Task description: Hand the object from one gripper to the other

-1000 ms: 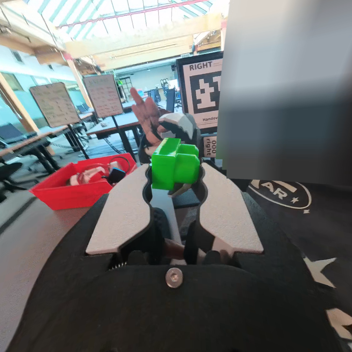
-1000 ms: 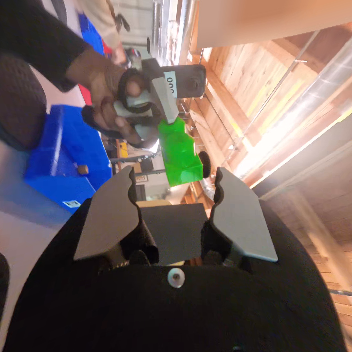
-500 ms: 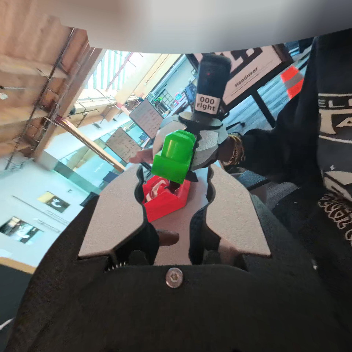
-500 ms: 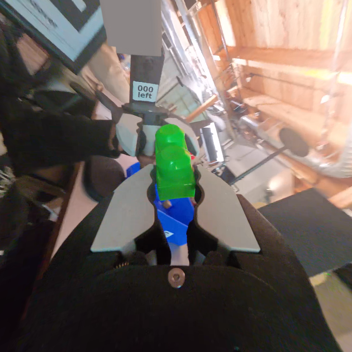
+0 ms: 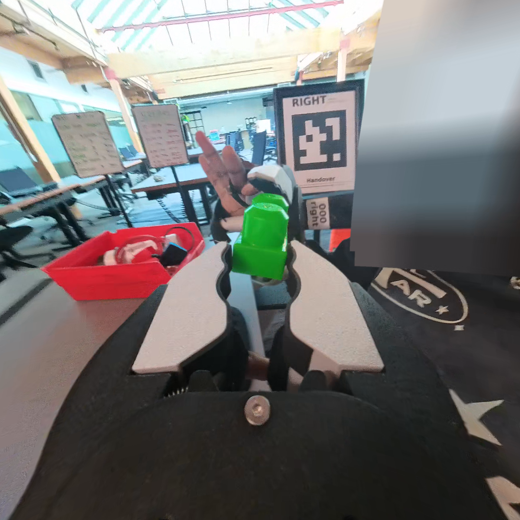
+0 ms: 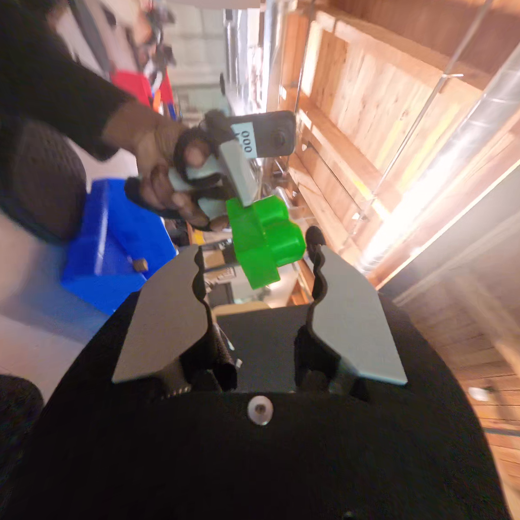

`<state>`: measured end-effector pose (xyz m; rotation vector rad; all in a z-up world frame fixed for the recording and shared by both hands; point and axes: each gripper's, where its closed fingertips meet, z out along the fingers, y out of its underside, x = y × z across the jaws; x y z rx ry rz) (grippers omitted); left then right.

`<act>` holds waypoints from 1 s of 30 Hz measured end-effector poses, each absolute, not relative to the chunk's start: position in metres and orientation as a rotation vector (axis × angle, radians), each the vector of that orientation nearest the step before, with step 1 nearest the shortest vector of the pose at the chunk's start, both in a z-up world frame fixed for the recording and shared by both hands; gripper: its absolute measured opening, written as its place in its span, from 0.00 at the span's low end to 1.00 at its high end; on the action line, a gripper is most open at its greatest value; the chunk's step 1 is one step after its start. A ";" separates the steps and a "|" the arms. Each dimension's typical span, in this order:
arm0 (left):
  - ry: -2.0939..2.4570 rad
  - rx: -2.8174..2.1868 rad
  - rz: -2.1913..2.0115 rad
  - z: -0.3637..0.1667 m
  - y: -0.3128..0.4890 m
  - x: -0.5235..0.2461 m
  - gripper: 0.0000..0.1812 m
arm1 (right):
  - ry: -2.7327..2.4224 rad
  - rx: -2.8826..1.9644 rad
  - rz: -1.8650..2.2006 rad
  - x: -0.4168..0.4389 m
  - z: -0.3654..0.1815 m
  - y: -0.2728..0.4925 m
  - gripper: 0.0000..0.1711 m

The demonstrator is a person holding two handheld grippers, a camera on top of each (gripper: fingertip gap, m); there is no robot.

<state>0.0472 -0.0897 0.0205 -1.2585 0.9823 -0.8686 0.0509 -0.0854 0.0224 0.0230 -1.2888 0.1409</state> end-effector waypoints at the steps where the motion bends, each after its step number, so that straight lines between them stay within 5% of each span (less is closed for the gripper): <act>1: 0.974 -1.281 -0.904 0.019 -0.089 0.047 0.20 | -1.283 0.037 0.074 0.049 0.021 -0.083 0.44; 5: 0.987 -1.355 -0.940 0.009 -0.087 0.051 0.20 | -1.254 0.066 0.009 0.048 0.022 -0.083 0.27; 8: 1.005 -1.273 -0.848 0.013 -0.085 0.051 0.20 | -1.295 0.003 0.074 0.048 0.021 -0.080 0.27; 14: 1.148 -0.929 -0.283 0.020 -0.092 0.051 0.36 | -1.367 -0.140 0.349 0.049 0.019 -0.079 0.27; 21: 1.165 -0.957 -0.336 0.017 -0.095 0.059 0.26 | -1.402 -0.160 0.462 0.050 0.017 -0.086 0.27; 30: 1.157 -0.987 -0.359 0.019 -0.095 0.056 0.26 | -1.357 -0.119 0.407 0.050 0.021 -0.087 0.29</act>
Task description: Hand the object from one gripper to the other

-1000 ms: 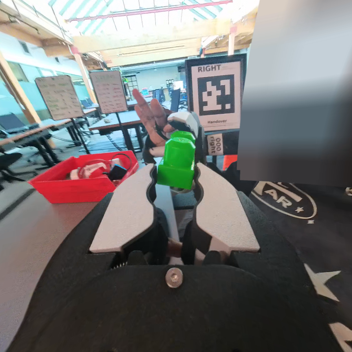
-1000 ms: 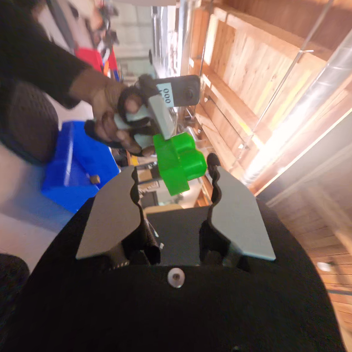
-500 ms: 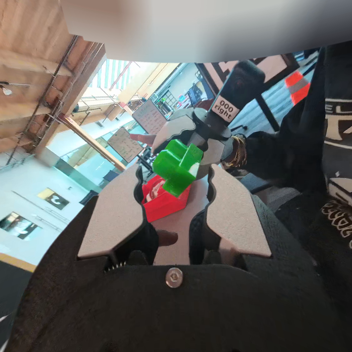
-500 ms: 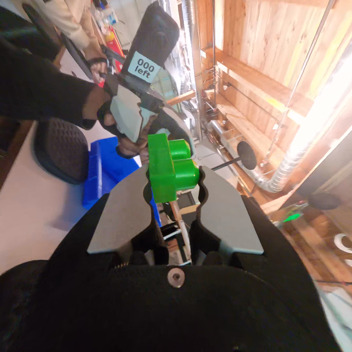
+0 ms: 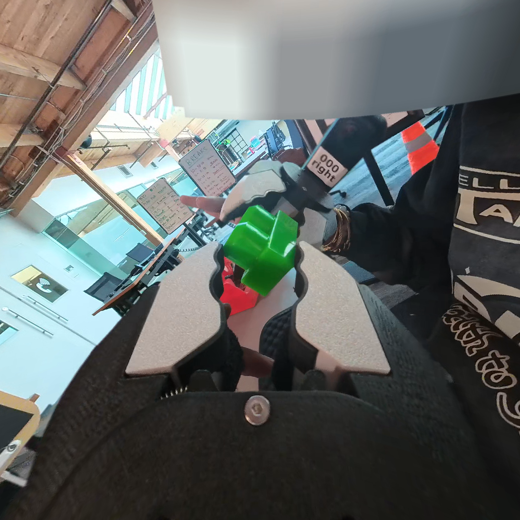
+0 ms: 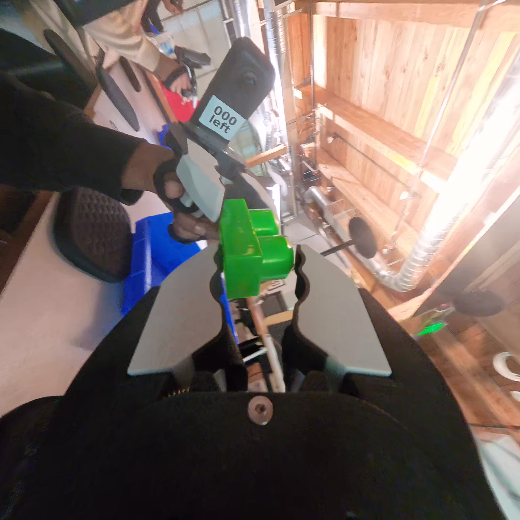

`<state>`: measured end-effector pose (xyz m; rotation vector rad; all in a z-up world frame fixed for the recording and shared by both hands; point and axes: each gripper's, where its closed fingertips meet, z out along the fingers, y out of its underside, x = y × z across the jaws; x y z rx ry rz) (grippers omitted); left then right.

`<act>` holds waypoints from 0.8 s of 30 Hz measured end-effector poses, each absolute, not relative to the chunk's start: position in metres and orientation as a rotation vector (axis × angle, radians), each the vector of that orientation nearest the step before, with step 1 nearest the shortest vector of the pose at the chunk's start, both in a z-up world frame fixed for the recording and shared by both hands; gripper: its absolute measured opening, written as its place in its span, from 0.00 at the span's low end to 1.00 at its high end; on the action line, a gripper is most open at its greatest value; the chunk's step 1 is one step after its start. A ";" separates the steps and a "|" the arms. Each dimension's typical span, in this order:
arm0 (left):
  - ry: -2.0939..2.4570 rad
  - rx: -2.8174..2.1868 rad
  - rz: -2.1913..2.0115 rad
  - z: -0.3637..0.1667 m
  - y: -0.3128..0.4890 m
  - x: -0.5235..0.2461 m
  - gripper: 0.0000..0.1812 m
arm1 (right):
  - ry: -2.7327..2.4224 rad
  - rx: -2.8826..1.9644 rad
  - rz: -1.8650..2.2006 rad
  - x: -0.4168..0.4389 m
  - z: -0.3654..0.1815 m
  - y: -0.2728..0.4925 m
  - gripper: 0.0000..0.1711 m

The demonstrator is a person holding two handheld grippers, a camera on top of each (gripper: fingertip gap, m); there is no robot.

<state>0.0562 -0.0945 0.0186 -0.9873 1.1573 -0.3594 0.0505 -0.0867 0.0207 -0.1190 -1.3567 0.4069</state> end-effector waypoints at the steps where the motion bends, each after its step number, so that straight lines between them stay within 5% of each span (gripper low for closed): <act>1: 1.153 -0.989 -0.378 0.019 -0.095 0.056 0.26 | -1.335 -0.097 0.364 0.051 0.022 -0.086 0.31; 11: 0.985 -0.936 -0.353 0.043 -0.090 0.039 0.33 | -1.372 -0.183 0.165 0.056 0.022 -0.057 0.29; 16: 0.375 -0.769 -0.352 0.112 -0.088 -0.055 0.36 | -1.275 -0.482 -0.126 0.097 0.034 0.037 0.28; 24: -0.090 -0.592 -0.359 0.132 -0.113 -0.170 0.48 | -1.123 -1.072 -0.307 0.192 0.000 0.174 0.28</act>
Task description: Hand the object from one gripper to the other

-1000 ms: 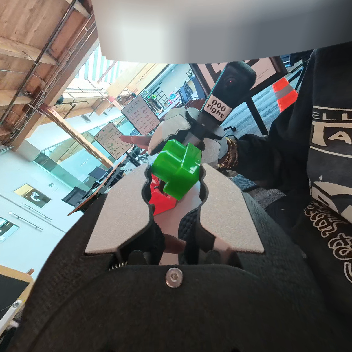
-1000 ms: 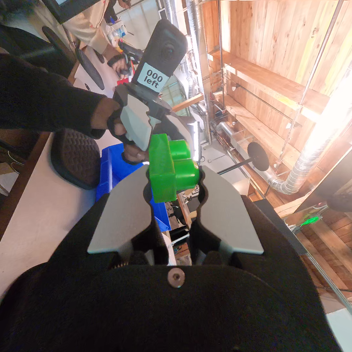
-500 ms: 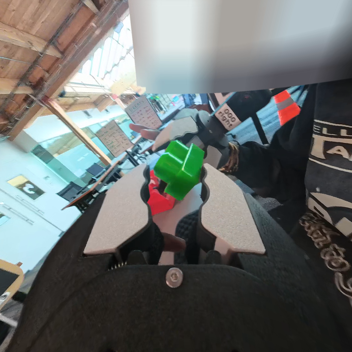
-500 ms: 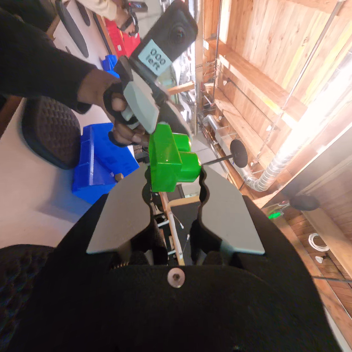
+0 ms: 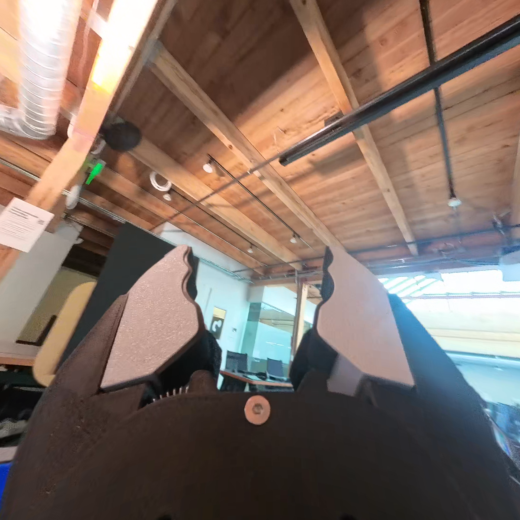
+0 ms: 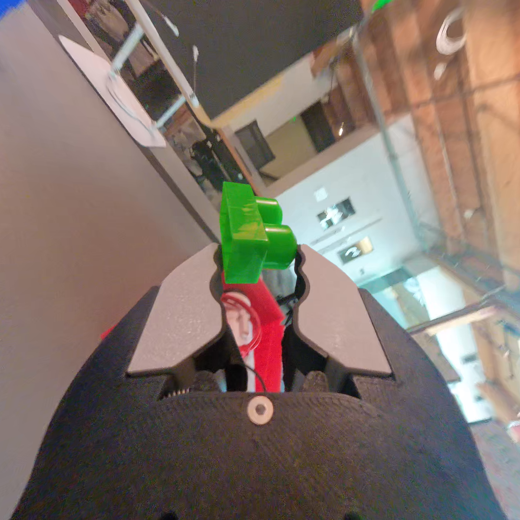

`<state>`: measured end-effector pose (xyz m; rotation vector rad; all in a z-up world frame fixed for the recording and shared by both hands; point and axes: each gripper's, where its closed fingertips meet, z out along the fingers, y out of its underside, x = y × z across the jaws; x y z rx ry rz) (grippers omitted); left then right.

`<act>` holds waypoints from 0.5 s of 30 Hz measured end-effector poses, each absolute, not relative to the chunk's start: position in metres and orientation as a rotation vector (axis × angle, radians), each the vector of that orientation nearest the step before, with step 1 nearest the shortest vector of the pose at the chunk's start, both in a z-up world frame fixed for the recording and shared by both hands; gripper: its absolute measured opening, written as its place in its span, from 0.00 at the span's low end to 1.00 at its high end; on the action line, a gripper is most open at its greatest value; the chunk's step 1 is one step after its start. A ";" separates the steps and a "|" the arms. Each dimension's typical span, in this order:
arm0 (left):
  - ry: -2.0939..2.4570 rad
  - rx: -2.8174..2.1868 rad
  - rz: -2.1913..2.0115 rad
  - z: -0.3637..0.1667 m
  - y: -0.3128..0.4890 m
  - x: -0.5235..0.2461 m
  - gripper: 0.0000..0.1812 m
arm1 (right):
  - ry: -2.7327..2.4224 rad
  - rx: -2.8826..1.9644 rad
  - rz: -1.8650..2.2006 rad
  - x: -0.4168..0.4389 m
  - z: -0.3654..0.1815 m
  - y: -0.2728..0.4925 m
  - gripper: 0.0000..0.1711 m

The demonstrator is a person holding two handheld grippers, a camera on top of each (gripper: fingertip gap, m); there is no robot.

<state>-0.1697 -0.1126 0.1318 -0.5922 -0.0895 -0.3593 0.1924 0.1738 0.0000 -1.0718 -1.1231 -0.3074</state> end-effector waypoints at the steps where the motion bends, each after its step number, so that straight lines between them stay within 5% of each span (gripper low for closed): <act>1: -0.107 -0.584 -0.328 0.132 -0.115 -0.176 0.49 | -1.095 -1.131 -0.291 0.199 -0.007 0.186 0.28; 15: -0.187 -0.558 -0.231 0.131 -0.127 -0.201 0.50 | -0.867 -1.586 -0.211 0.215 -0.073 0.287 0.29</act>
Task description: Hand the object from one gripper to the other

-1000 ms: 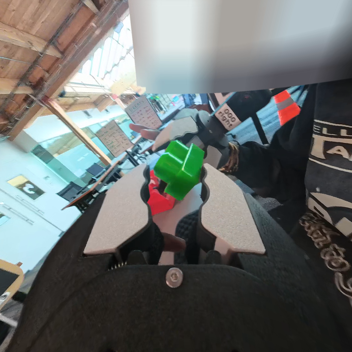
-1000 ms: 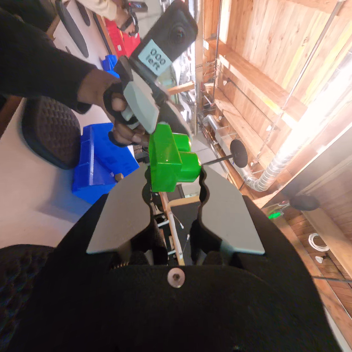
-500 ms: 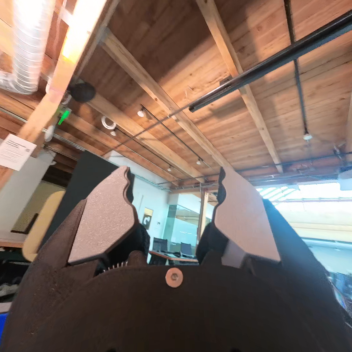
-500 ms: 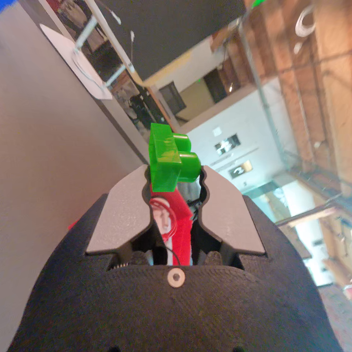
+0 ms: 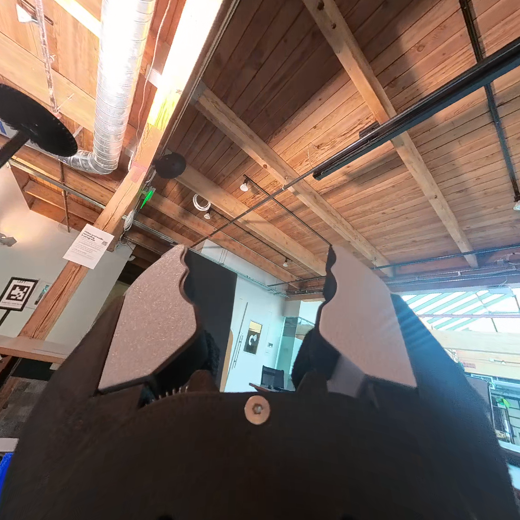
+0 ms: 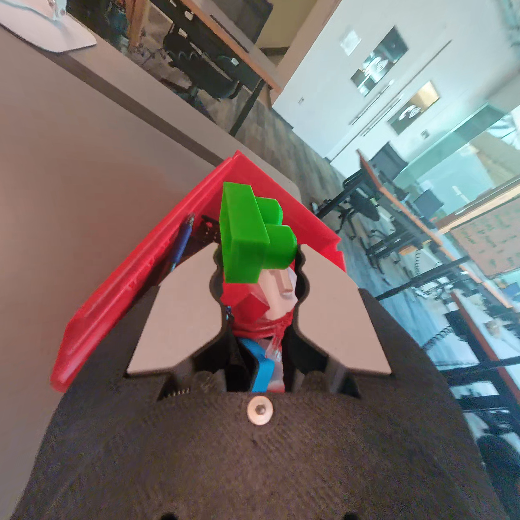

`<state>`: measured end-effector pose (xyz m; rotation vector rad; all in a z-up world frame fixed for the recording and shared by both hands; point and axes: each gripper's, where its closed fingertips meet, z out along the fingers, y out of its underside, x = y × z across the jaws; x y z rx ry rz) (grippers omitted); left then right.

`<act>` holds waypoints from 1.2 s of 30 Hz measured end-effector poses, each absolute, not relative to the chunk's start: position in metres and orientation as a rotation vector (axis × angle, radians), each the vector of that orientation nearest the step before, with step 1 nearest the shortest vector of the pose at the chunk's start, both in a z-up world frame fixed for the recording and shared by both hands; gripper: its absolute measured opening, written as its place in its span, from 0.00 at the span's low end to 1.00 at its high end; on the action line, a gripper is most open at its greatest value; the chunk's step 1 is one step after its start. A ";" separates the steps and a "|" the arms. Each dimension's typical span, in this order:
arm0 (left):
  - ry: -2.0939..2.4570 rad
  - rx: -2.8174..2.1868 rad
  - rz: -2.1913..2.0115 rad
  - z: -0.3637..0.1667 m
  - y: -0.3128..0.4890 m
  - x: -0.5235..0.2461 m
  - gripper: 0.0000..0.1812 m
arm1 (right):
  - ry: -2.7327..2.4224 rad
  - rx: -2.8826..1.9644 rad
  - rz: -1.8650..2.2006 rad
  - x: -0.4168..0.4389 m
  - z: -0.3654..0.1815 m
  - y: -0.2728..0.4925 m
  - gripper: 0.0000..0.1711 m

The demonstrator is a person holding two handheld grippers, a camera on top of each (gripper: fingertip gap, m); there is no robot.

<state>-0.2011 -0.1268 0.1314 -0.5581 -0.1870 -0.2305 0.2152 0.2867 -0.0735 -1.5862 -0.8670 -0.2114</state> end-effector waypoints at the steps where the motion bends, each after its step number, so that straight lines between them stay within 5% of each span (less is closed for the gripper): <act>1: -0.190 -0.560 -0.230 0.131 -0.127 -0.202 0.50 | -0.877 -1.621 -0.181 0.210 -0.074 0.292 0.29; 23: -0.120 -0.594 -0.134 0.133 -0.123 -0.192 0.50 | -1.051 -2.107 -0.307 0.189 -0.139 0.399 0.30; 30: -0.075 -0.634 -0.068 0.132 -0.118 -0.185 0.50 | -0.891 -1.961 -0.140 0.186 -0.096 0.386 0.39; 36: -0.073 -0.655 -0.068 0.130 -0.113 -0.185 0.50 | -0.438 -1.437 0.393 0.181 0.023 0.314 0.54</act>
